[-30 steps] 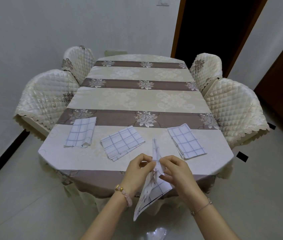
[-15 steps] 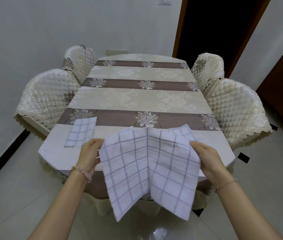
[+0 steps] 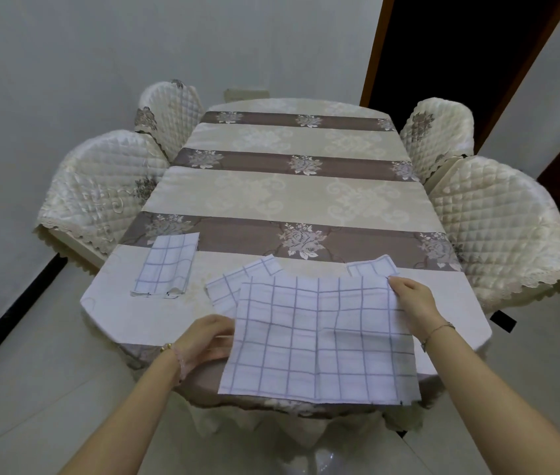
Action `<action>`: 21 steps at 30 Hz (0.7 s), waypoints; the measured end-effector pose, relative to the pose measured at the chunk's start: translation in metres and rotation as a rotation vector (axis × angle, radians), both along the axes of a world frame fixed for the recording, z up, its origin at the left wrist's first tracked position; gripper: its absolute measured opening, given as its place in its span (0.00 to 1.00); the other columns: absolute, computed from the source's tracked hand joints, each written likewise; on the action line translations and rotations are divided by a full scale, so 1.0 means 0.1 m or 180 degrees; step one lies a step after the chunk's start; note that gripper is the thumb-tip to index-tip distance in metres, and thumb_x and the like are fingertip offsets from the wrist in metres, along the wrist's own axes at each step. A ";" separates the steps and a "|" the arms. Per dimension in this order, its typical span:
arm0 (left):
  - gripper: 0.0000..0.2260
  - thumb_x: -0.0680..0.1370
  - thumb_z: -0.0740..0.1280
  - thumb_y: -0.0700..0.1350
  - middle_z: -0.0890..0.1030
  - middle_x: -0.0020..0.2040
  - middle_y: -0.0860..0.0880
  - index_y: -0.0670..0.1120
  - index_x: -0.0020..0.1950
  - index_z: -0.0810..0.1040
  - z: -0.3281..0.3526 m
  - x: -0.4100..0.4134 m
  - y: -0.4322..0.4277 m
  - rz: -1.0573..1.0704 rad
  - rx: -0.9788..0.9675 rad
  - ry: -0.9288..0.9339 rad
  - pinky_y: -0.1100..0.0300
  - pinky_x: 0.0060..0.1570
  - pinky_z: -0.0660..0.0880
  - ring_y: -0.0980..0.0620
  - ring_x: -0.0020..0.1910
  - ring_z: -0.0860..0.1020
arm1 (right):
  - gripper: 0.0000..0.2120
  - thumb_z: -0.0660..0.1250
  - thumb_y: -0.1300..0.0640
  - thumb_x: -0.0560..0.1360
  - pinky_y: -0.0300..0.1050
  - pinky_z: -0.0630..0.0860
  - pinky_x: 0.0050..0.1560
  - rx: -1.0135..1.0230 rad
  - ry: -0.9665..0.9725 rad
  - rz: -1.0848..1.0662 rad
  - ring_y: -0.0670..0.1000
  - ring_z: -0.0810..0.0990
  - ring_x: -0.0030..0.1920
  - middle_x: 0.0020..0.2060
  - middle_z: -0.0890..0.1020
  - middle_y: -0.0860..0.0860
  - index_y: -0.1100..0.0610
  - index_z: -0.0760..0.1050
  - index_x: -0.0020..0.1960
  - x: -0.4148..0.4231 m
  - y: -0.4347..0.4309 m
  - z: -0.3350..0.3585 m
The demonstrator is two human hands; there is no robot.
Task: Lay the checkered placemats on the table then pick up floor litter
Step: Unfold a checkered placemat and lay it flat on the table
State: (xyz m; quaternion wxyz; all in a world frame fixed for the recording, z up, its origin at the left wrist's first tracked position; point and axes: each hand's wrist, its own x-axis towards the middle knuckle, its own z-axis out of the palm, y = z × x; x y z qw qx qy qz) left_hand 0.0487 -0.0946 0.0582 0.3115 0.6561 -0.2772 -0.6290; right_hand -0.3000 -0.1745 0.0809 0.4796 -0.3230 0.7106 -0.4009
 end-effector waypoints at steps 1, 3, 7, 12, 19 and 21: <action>0.10 0.75 0.67 0.42 0.84 0.43 0.43 0.39 0.53 0.77 -0.06 -0.01 0.06 -0.0123 0.0039 -0.0050 0.57 0.40 0.80 0.48 0.41 0.83 | 0.16 0.64 0.64 0.84 0.61 0.72 0.75 0.0030 0.0023 -0.0009 0.57 0.77 0.58 0.70 0.78 0.71 0.77 0.77 0.64 -0.03 -0.02 -0.04; 0.11 0.71 0.70 0.41 0.81 0.38 0.46 0.39 0.51 0.77 -0.12 -0.06 0.20 -0.0429 0.0030 -0.0308 0.64 0.33 0.75 0.54 0.35 0.81 | 0.15 0.64 0.63 0.84 0.58 0.74 0.72 0.0082 0.0126 -0.0011 0.58 0.78 0.60 0.69 0.79 0.68 0.73 0.79 0.65 -0.09 -0.04 -0.11; 0.08 0.67 0.70 0.44 0.82 0.43 0.47 0.46 0.44 0.76 -0.20 -0.17 0.36 -0.0508 -0.0182 -0.0664 0.63 0.41 0.73 0.51 0.42 0.78 | 0.19 0.64 0.63 0.84 0.60 0.72 0.73 0.0208 0.0658 0.0246 0.70 0.75 0.71 0.72 0.75 0.72 0.76 0.73 0.70 -0.13 -0.01 -0.19; 0.17 0.70 0.71 0.35 0.81 0.55 0.40 0.38 0.57 0.73 -0.32 -0.21 0.52 0.0024 -0.0051 -0.0040 0.53 0.49 0.80 0.44 0.53 0.80 | 0.23 0.67 0.63 0.83 0.57 0.66 0.78 -0.0416 0.2167 0.0870 0.65 0.69 0.77 0.76 0.73 0.64 0.65 0.70 0.77 0.07 0.32 -0.09; 0.13 0.75 0.65 0.32 0.80 0.55 0.37 0.34 0.59 0.74 -0.25 -0.46 0.69 0.0753 -0.0196 0.0294 0.63 0.41 0.81 0.45 0.51 0.80 | 0.21 0.71 0.55 0.81 0.38 0.66 0.70 -0.0427 0.1381 0.2482 0.50 0.73 0.74 0.72 0.77 0.48 0.53 0.75 0.73 0.89 1.23 -0.14; 0.11 0.75 0.66 0.33 0.82 0.53 0.39 0.36 0.57 0.76 -0.18 -0.52 0.73 0.0785 -0.0301 0.0358 0.62 0.42 0.81 0.45 0.50 0.81 | 0.23 0.73 0.52 0.79 0.33 0.64 0.68 -0.0472 0.1412 0.2842 0.46 0.73 0.73 0.70 0.76 0.43 0.50 0.74 0.73 1.04 1.38 -0.23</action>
